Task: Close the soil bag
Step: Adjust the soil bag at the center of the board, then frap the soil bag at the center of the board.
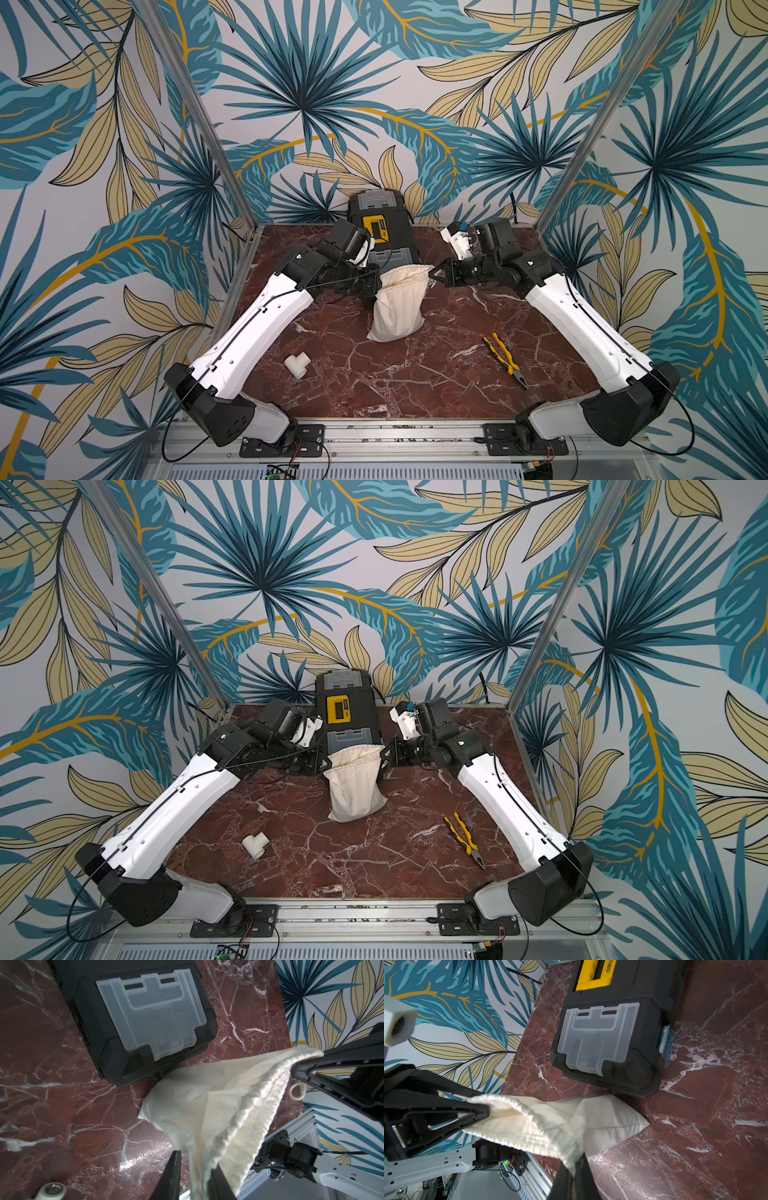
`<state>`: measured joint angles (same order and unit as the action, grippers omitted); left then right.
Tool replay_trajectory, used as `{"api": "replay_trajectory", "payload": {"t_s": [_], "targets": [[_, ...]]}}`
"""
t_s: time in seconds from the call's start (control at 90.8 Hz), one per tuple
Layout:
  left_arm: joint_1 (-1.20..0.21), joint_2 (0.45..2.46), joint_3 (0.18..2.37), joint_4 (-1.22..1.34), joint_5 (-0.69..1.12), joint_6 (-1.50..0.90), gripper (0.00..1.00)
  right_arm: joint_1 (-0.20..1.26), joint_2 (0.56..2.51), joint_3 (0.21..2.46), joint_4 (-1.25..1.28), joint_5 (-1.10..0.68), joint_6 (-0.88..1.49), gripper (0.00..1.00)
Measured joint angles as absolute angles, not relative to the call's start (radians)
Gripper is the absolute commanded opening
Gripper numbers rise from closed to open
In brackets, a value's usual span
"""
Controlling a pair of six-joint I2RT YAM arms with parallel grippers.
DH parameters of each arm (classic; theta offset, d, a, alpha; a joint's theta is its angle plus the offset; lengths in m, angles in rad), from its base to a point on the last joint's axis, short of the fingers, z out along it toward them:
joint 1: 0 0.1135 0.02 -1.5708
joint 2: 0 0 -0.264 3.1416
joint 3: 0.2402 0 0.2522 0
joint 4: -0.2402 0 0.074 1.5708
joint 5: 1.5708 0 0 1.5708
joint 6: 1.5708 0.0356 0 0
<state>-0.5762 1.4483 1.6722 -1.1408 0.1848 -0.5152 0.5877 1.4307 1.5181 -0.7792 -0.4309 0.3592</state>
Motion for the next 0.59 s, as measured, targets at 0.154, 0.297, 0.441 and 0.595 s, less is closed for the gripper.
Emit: {"api": "replay_trajectory", "payload": {"t_s": [0.154,0.297,0.441,0.595], "targets": [[-0.548,1.462,1.693,-1.142,0.201,-0.490,0.37,0.588,1.446,1.573,-0.843,-0.426,0.330,0.00],[-0.537,1.499,1.723,-1.143,0.224,-0.461,0.43,0.588,1.457,1.595,-0.876,-0.428,0.303,0.00],[-0.534,1.533,1.739,-1.144,0.255,-0.443,0.14,0.588,1.464,1.605,-0.898,-0.433,0.278,0.00],[-0.532,1.549,1.755,-1.153,0.270,-0.418,0.00,0.588,1.477,1.629,-0.926,-0.431,0.250,0.00]]}}
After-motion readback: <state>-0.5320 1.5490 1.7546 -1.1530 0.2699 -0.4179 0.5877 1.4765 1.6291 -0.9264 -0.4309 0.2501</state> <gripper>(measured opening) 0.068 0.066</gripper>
